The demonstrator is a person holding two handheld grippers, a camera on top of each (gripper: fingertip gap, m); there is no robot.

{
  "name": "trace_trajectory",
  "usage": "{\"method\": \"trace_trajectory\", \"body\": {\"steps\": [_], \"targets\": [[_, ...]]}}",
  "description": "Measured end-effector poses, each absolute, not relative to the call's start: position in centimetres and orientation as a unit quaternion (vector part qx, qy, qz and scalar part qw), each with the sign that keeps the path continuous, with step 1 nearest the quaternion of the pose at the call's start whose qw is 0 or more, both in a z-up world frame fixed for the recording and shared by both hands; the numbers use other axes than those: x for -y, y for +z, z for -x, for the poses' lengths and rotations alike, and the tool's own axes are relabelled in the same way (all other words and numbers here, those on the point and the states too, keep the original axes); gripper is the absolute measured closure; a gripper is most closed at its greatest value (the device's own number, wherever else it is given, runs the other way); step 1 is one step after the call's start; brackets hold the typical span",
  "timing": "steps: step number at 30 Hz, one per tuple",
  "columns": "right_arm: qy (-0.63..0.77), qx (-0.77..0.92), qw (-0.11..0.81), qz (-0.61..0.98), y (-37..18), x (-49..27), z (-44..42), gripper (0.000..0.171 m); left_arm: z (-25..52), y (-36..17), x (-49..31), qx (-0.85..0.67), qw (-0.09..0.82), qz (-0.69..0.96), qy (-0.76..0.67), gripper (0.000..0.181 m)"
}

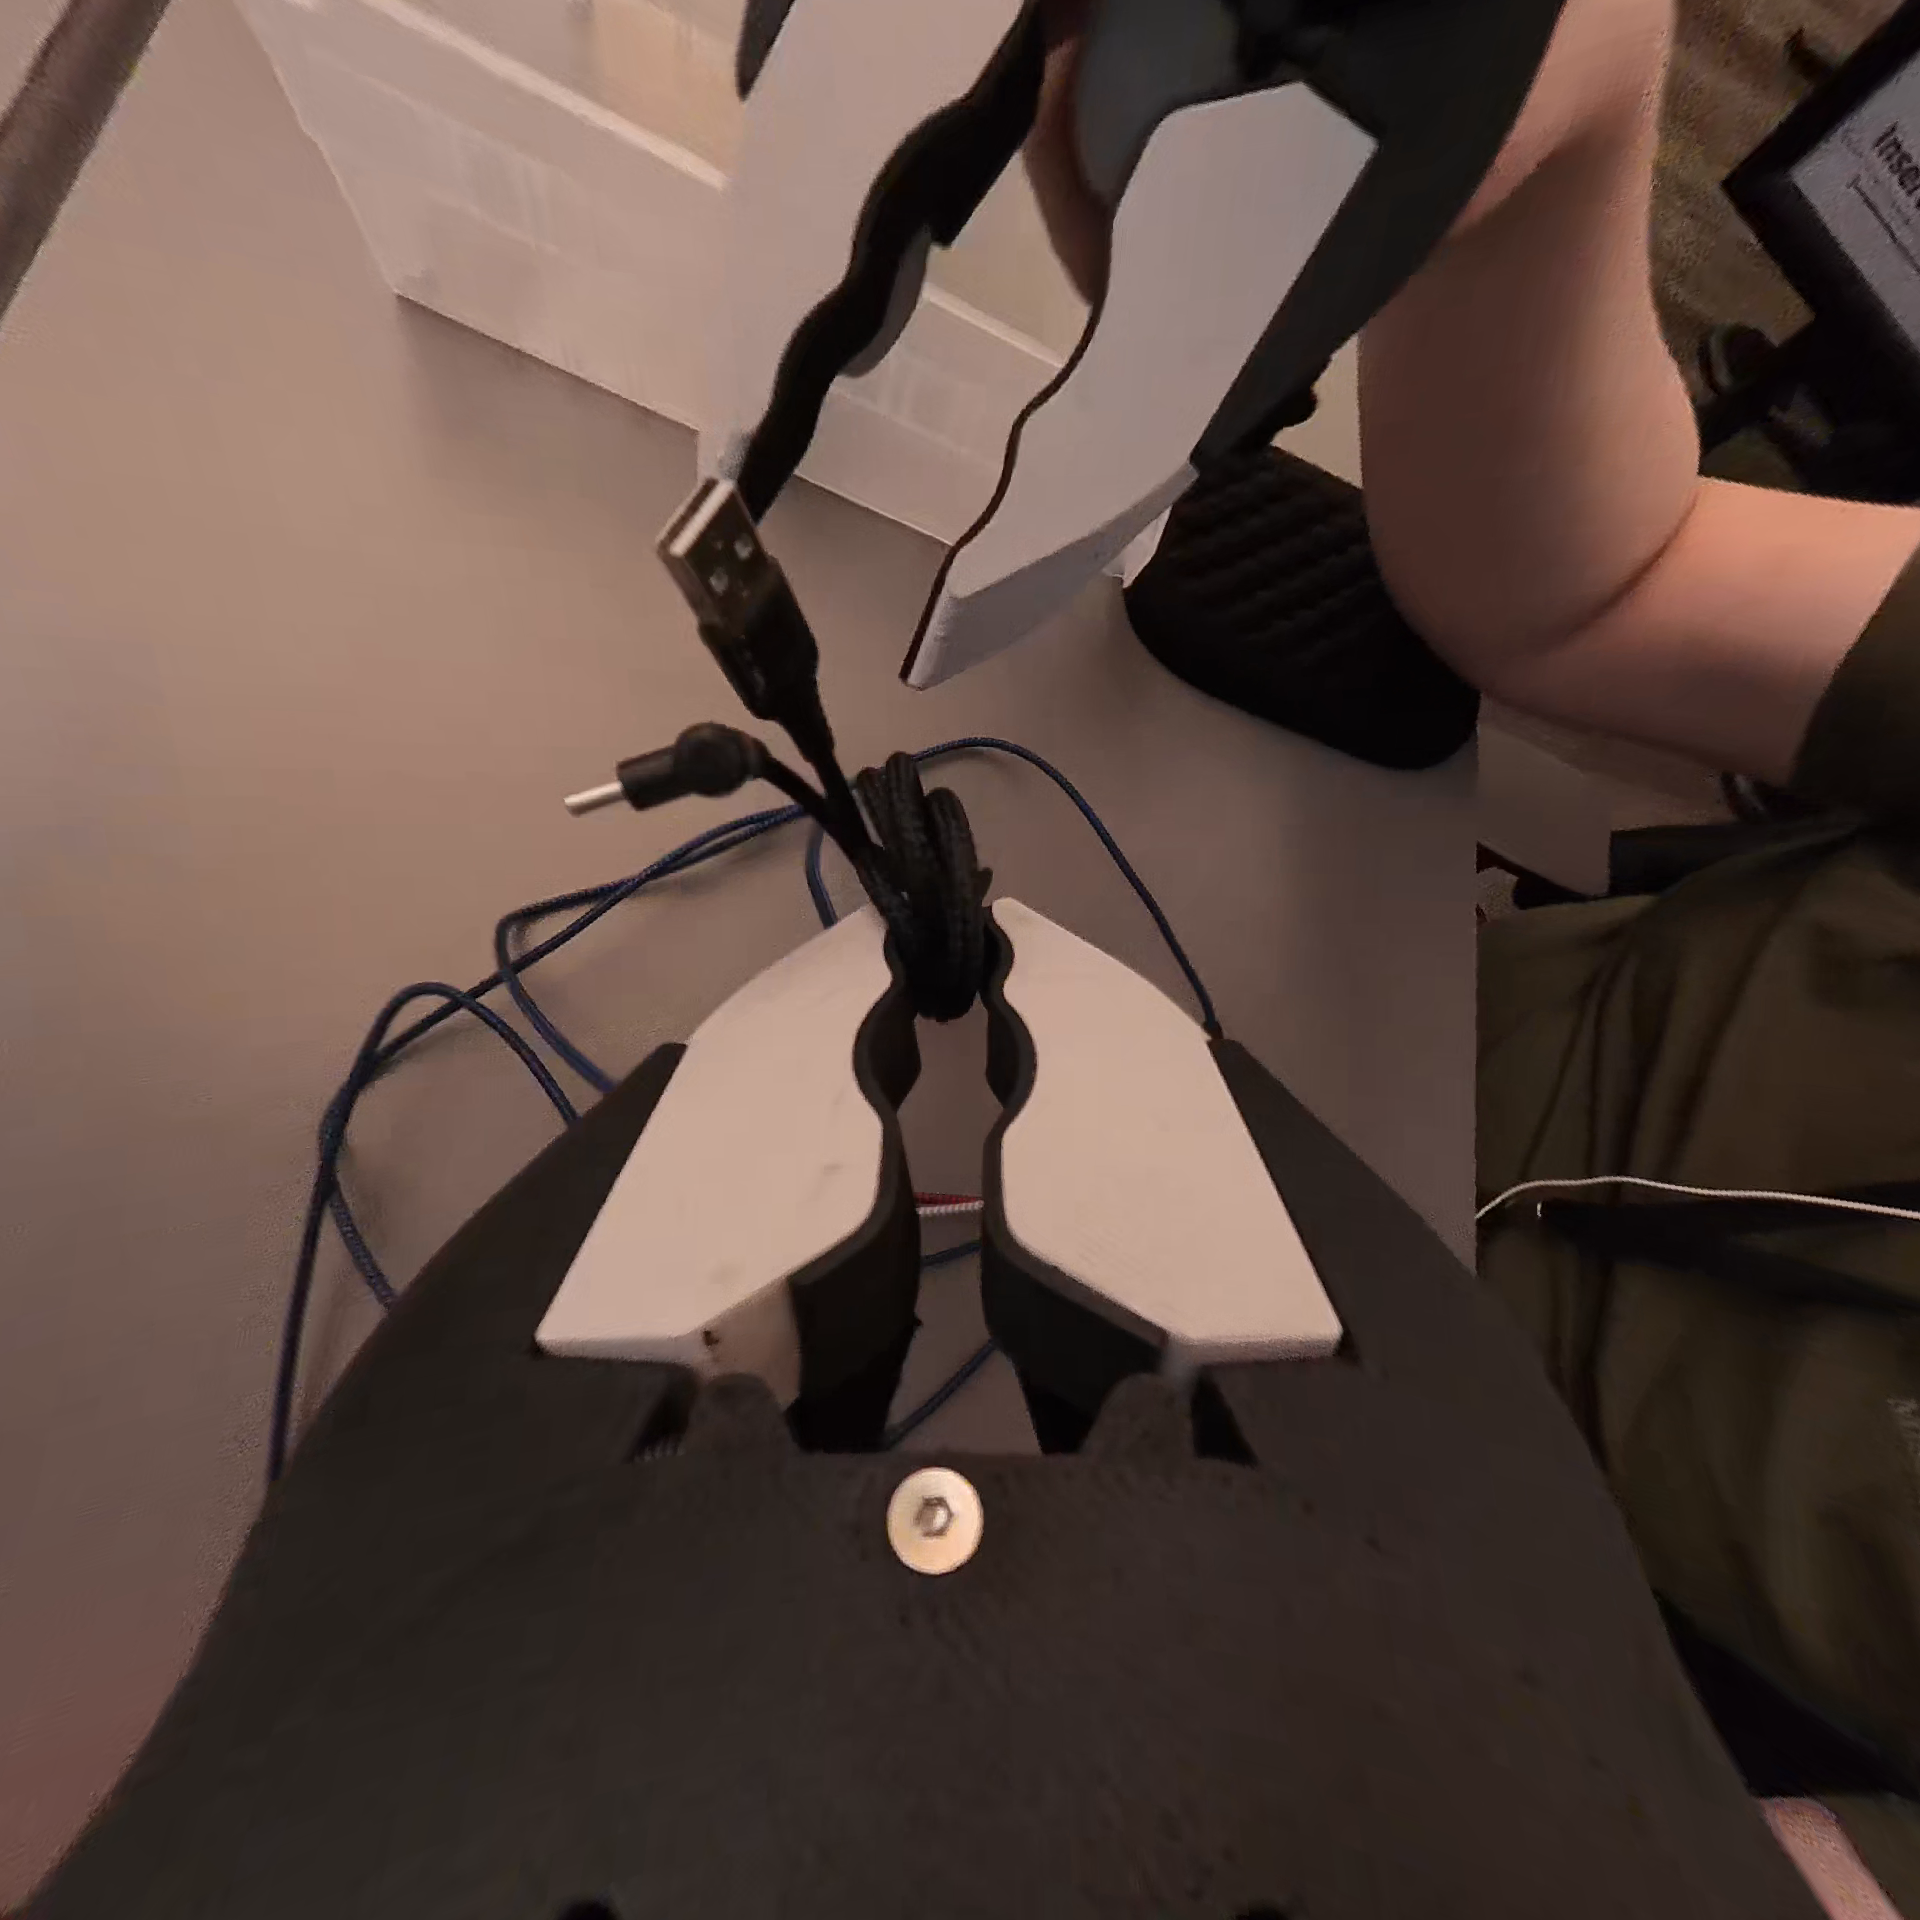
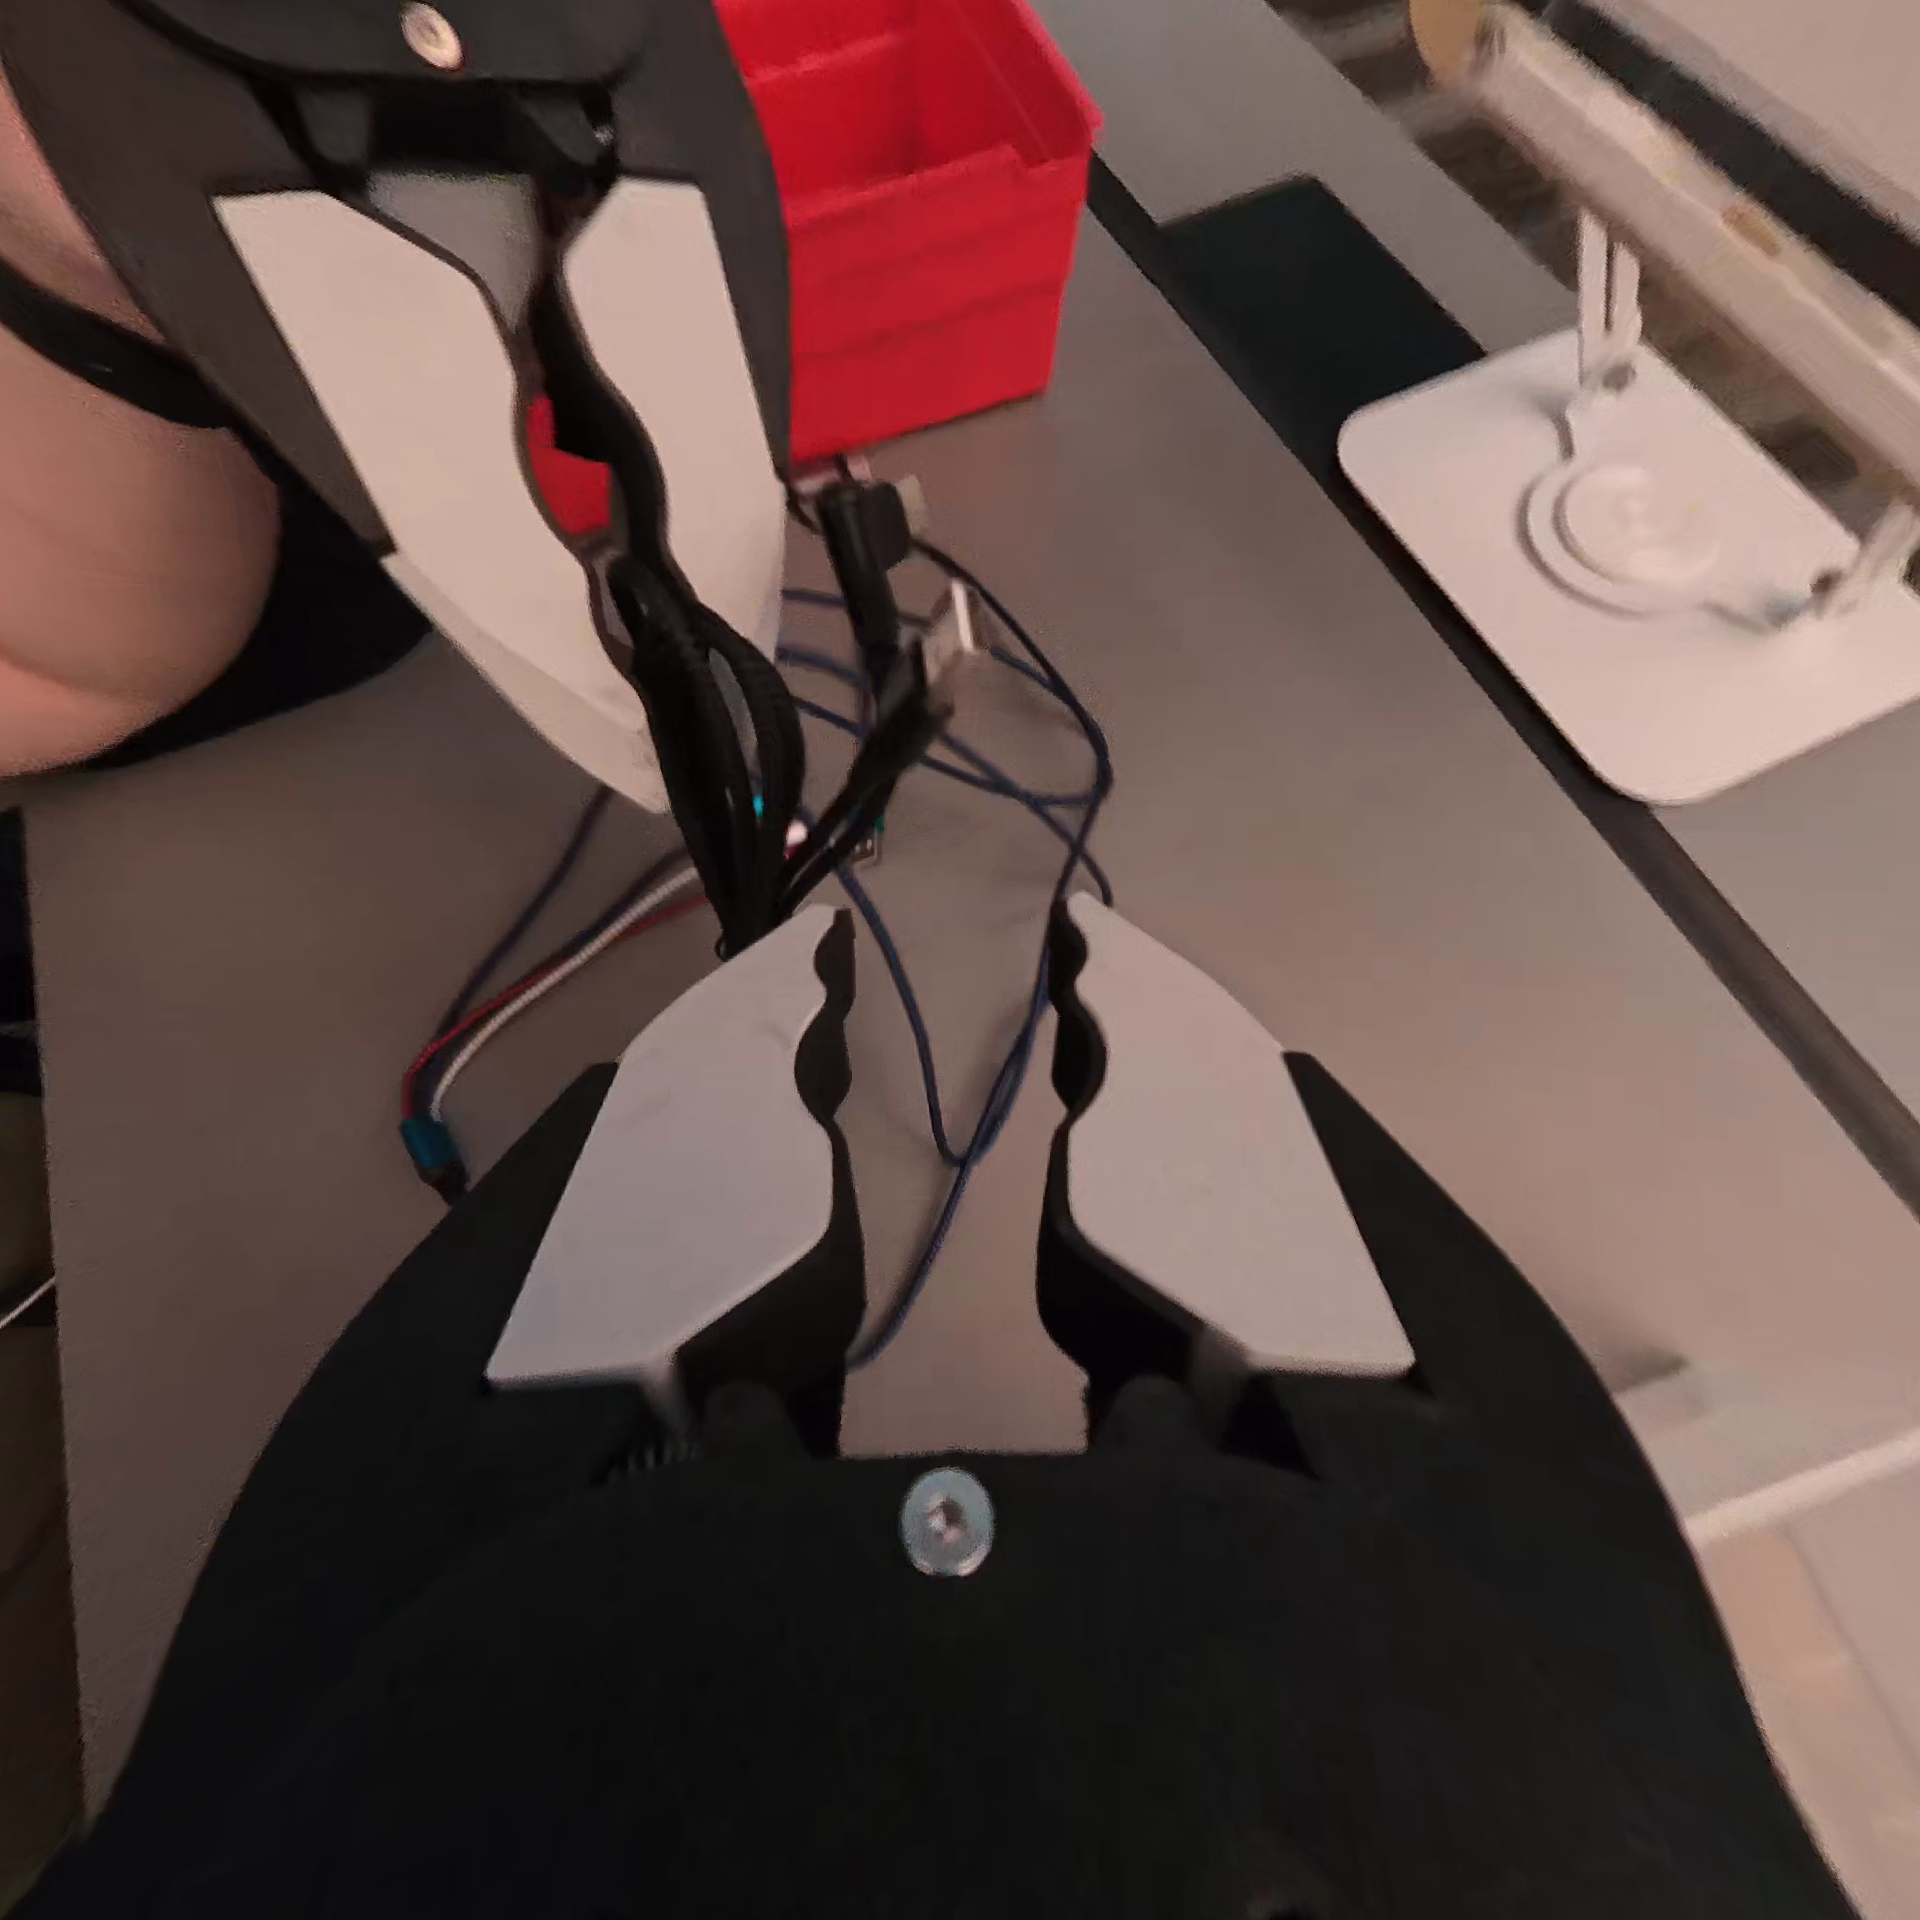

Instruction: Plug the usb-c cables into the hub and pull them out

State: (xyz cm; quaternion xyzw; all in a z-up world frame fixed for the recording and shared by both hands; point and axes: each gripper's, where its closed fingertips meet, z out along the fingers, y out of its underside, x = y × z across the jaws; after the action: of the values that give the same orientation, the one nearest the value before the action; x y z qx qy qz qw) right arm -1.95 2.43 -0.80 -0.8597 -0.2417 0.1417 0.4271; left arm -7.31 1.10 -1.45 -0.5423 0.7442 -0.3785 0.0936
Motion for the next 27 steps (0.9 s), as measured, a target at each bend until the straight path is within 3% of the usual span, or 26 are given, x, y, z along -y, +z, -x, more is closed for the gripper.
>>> {"method": "trace_trajectory", "body": {"steps": [6, 11, 18, 22, 27], "targets": [[0.199, 0.259, 0.526, 0.785, 3.7, -2.4, 4.0, 0.136, 8.1, 1.2, -0.3, -0.747, 0.119, 0.511, -0.410, 0.174], [0.202, 0.235, 0.552, 0.774, 4.9, -2.8, 4.1, 0.135, 7.8, 3.3, -0.1, -0.736, 0.171, 0.502, -0.421, 0.174], [-0.004, 0.232, 0.706, 0.669, 11.4, -2.4, 4.3, 0.136, 6.8, 5.0, -0.1, -0.724, 0.271, 0.501, -0.387, 0.174], [-0.067, 0.277, 0.718, 0.635, 12.2, -1.5, 6.3, 0.156, 6.2, 5.1, 0.0, -0.725, 0.321, 0.504, -0.343, 0.174], [-0.087, 0.249, 0.702, 0.662, 11.4, -2.3, 5.6, 0.156, 5.7, 4.9, 0.1, -0.728, 0.365, 0.501, -0.294, 0.174]]}}
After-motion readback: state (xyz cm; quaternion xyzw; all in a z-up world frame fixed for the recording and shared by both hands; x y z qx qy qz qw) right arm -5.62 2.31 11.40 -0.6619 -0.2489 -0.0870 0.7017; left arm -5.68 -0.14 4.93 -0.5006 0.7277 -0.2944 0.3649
